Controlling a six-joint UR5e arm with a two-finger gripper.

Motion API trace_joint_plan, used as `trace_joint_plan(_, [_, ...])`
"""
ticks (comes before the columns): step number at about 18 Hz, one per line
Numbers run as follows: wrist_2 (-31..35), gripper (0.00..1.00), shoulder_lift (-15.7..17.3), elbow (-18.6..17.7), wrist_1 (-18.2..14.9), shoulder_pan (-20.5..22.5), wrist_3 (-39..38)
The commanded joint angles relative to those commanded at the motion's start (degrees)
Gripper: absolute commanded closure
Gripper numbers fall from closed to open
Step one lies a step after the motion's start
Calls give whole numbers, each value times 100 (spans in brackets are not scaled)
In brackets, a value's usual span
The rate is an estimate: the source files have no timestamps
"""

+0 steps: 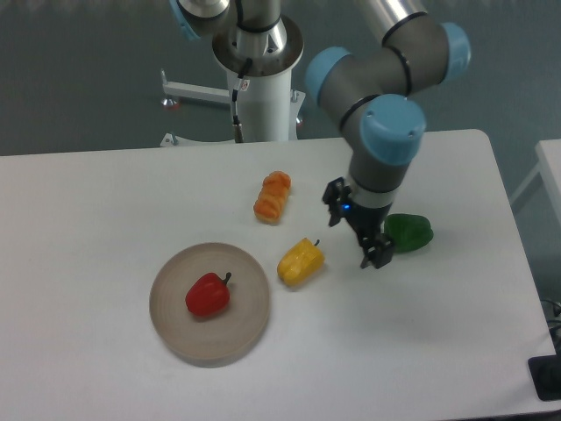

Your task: Place the red pepper on the plate

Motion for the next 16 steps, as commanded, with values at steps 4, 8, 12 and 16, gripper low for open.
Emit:
trace_joint_plan(4, [64,0,-9,52,8,185,343])
trace_joint_plan(8, [11,0,-35,193,8,220,379])
trace_joint_plan(12, [-33,0,-35,193,17,211,344])
trace_joint_plan(16, [-51,0,-35,193,17,211,344])
